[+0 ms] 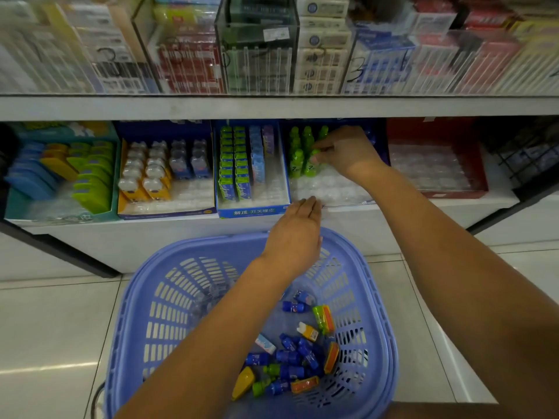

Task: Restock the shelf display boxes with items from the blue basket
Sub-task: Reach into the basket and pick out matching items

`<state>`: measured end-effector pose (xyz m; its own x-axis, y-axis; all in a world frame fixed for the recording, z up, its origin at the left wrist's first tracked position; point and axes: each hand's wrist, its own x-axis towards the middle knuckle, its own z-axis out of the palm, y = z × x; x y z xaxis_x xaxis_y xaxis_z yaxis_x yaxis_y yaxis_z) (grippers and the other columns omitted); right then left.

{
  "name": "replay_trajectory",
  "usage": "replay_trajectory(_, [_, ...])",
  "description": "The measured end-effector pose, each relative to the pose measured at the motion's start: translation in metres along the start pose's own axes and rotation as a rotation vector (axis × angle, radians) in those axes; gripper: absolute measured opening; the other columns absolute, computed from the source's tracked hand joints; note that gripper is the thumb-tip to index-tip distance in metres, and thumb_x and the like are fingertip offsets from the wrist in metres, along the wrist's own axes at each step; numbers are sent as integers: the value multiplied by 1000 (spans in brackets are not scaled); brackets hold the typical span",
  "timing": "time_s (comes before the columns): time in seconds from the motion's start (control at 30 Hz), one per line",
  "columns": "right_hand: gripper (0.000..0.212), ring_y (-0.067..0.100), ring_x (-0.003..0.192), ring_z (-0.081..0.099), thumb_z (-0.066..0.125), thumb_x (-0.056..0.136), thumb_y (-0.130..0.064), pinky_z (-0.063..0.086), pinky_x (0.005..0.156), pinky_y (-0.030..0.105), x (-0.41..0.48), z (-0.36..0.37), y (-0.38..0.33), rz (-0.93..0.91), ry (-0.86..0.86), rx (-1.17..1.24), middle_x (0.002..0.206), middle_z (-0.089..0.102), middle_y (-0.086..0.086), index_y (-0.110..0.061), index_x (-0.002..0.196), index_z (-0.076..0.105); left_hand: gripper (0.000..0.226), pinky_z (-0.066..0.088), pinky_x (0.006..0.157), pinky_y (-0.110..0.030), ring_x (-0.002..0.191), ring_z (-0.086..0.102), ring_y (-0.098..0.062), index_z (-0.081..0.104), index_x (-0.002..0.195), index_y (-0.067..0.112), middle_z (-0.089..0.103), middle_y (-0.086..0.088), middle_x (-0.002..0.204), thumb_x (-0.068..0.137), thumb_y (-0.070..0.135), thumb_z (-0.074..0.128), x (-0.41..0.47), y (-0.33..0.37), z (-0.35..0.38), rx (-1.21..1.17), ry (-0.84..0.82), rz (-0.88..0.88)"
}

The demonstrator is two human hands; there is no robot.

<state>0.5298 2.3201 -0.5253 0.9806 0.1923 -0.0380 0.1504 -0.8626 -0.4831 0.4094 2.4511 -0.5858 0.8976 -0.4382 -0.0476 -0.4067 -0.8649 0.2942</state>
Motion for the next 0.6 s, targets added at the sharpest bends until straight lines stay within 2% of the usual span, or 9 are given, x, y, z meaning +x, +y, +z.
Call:
replay_trajectory(0.2, [41, 23, 121, 53, 70, 84, -25, 37, 100, 21, 4, 3, -3, 49, -17, 3, 129, 60, 12, -9, 121, 64, 67, 7, 119, -28, 147, 9, -24, 7, 152, 7, 8, -7, 160, 100, 27, 44, 4, 0, -4, -24, -65, -28])
replay_trajectory(0.3, [42, 23, 118, 55, 67, 86, -27, 40, 97, 23, -3, 3, -9, 77, 0, -37, 128, 60, 11, -7, 122, 62, 62, 14, 117, -27, 146, 16, -21, 16, 151, 9, 17, -7, 159, 100, 27, 45, -5, 2, -9, -186, 9, -16])
replay_trajectory(0.37, [38, 23, 107, 61, 66, 86, -31, 43, 83, 25, -19, 2, -12, 107, 116, -60, 115, 66, 11, -2, 112, 65, 51, 30, 110, -31, 137, 34, -24, 33, 145, 9, 35, -9, 150, 98, 24, 48, -21, -3, -3, -342, 163, -9])
replay_trajectory(0.43, [24, 19, 81, 63, 72, 81, -32, 44, 68, 25, -47, 9, -17, 103, 227, 69, 86, 68, 7, -9, 88, 67, 38, 46, 93, -39, 114, 53, -29, 48, 133, 9, 50, -11, 133, 97, 21, 49, -40, -17, 17, -404, 222, -70])
replay_trajectory(0.47, [20, 16, 70, 59, 74, 78, -33, 42, 63, 24, -63, 17, -20, 65, 182, 91, 75, 64, 2, -15, 77, 65, 32, 49, 84, -42, 101, 58, -30, 51, 128, 9, 54, -13, 124, 97, 20, 48, -48, -27, 32, -393, 155, -123])
replay_trajectory(0.53, [21, 15, 63, 57, 75, 77, -30, 41, 59, 24, -91, 49, -26, 11, -119, -10, 70, 63, 3, -14, 71, 64, 27, 49, 76, -40, 88, 58, -30, 54, 119, 6, 58, -14, 109, 98, 19, 43, -65, -48, 68, -313, -145, -241])
replay_trajectory(0.6, [13, 28, 72, 59, 69, 82, -18, 43, 65, 31, -113, 92, -22, 24, -497, -167, 76, 64, 11, -7, 77, 66, 27, 45, 78, -35, 97, 58, -29, 57, 116, 5, 59, -13, 109, 97, 17, 42, -87, -65, 102, -299, -481, -288])
